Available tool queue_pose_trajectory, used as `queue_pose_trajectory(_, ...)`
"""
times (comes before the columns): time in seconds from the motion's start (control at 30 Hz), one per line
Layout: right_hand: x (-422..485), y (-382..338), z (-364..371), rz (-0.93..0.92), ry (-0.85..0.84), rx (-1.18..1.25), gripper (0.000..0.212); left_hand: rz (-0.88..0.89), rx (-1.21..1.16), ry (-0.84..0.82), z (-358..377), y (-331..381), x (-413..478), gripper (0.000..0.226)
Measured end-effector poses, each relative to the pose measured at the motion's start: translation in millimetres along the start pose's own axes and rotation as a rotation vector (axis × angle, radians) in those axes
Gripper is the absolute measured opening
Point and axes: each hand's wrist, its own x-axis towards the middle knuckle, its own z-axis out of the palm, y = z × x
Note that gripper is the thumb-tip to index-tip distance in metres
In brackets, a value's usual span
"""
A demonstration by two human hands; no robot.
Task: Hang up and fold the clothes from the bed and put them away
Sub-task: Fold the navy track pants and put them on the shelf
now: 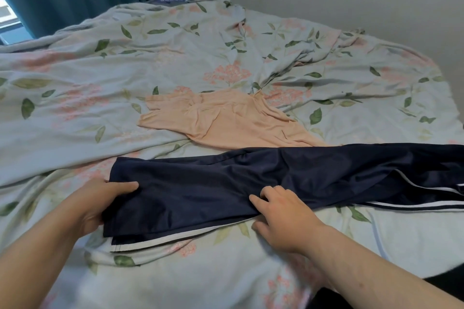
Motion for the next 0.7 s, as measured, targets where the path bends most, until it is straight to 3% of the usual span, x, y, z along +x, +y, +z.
queue_pose_trajectory(0.17, -1, -9, -17, 0.044, 0.069, 0.327, 0.053, -0.033, -0.139, -0.031, 11, 11, -15, 0.027)
queue_pose_trajectory(0.3, -3, -13, -35, 0.136, 0.149, 0.702, 0.050, 0.114, -0.084, -0.077, 45, 39, -46, 0.016)
queue_pose_trajectory(0.4, -4, -16, -52, 0.242, 0.163, 1.170, 0.047, 0.229, -0.098, -0.346, 89, 60, -77, 0.011)
queue_pose_trajectory(0.5, -7, -5, -64, 0.270, 0.130, 1.580, 0.028, 0.256, -0.142, -0.602, 142, 69, -97, 0.020)
queue_pose_trajectory(0.6, -15, 19, -65, 0.470, 0.134, 1.626, 0.042, 0.170, -0.218, -0.700, 186, 68, -99, 0.034)
queue_pose_trajectory(0.7, -27, 45, -53, 0.561, 0.203, 1.498, 0.031, 0.079, -0.310, -0.754, 221, 63, -94, 0.047)
